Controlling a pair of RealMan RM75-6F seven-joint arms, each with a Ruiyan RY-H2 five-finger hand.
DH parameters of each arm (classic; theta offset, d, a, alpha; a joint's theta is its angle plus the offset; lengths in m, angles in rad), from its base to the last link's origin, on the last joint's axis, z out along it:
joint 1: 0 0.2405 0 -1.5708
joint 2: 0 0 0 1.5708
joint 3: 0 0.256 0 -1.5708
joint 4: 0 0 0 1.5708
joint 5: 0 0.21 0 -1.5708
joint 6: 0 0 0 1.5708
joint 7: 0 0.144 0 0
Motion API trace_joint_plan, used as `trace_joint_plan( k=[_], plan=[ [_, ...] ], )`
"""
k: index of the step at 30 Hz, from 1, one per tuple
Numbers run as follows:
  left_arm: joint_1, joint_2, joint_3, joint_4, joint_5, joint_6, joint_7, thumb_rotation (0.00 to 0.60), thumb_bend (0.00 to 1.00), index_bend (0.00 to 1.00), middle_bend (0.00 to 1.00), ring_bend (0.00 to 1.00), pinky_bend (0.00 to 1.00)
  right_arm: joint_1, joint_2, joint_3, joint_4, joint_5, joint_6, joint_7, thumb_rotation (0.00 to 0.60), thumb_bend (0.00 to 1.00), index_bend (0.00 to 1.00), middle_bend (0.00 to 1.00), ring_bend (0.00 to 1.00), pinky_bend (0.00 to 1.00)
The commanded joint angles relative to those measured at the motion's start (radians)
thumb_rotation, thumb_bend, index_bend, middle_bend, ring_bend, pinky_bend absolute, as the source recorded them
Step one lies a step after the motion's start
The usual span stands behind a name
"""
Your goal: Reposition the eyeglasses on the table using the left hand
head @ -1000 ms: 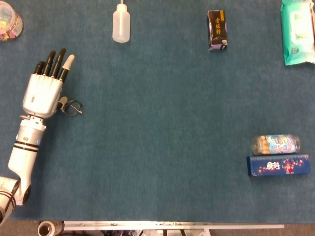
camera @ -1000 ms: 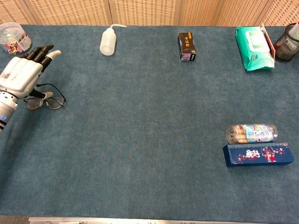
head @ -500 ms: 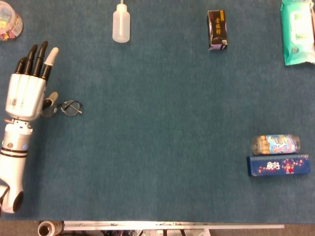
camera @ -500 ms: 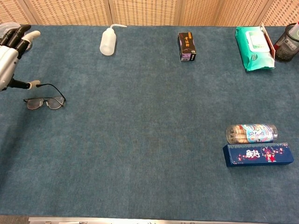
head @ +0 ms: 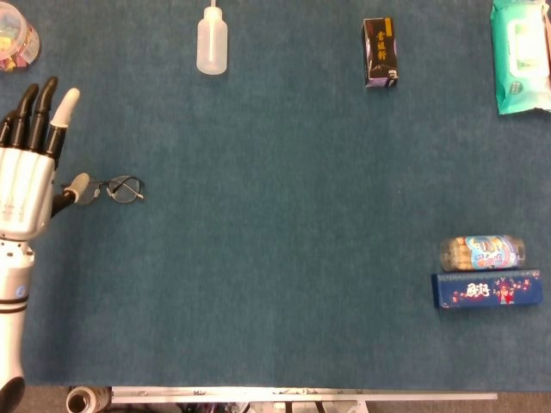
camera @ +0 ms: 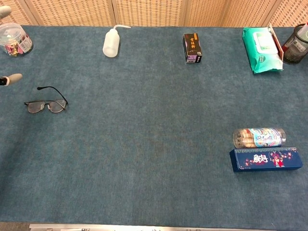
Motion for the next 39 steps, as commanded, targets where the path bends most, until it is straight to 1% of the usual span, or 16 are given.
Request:
trace_joint_plan(
  k=[1,3,4,13,20,27,34,39],
  plan=[
    [0.014,0.03,0.01,-0.05,0.017,0.007,0.033,0.6,0.07,0.07,0.0,0.06,0.23,0.0,0.0,0.0,0.0,0.0,0.0,0.0,0.6,0.31,0.6,0.57,0.51,0.52],
    [0.017,0.033,0.015,-0.068,0.03,0.008,0.05,0.6,0.07,0.07,0.0,0.06,0.23,0.0,0.0,0.0,0.0,-0.001,0.001,0.0,0.6,0.31,0.6,0.57,0.51,0.52],
    [0.014,0.03,0.021,-0.081,0.052,0.008,0.08,0.6,0.07,0.07,0.0,0.06,0.23,-0.001,0.0,-0.001,0.0,-0.002,0.002,0.0,0.6,0.31,0.6,0.57,0.51,0.52],
    [-0.004,-0.021,0.016,-0.124,0.095,-0.019,0.206,0.6,0.07,0.07,0.0,0.06,0.23,-0.003,0.001,-0.001,0.002,-0.002,0.006,0.005,0.6,0.31,0.6,0.57,0.51,0.52],
    [-0.02,-0.061,0.008,-0.133,0.107,-0.052,0.25,0.6,0.07,0.07,0.0,0.06,0.23,-0.004,0.003,-0.001,0.002,-0.003,0.009,0.011,0.6,0.31,0.6,0.57,0.51,0.52],
    [-0.037,-0.09,-0.018,-0.116,0.079,-0.088,0.268,0.6,0.07,0.07,0.0,0.06,0.23,-0.008,0.005,0.0,0.004,-0.003,0.017,0.019,0.6,0.31,0.6,0.57,0.51,0.52],
    [-0.052,-0.123,-0.049,-0.067,0.028,-0.121,0.266,0.6,0.07,0.07,0.0,0.06,0.23,-0.007,0.005,0.001,0.005,-0.001,0.015,0.021,0.6,0.31,0.6,0.57,0.51,0.52],
    [-0.06,-0.142,-0.054,-0.041,0.013,-0.136,0.262,0.6,0.07,0.07,0.0,0.06,0.23,-0.006,0.005,0.0,0.005,-0.001,0.011,0.018,0.6,0.31,0.6,0.57,0.51,0.52]
  ],
)
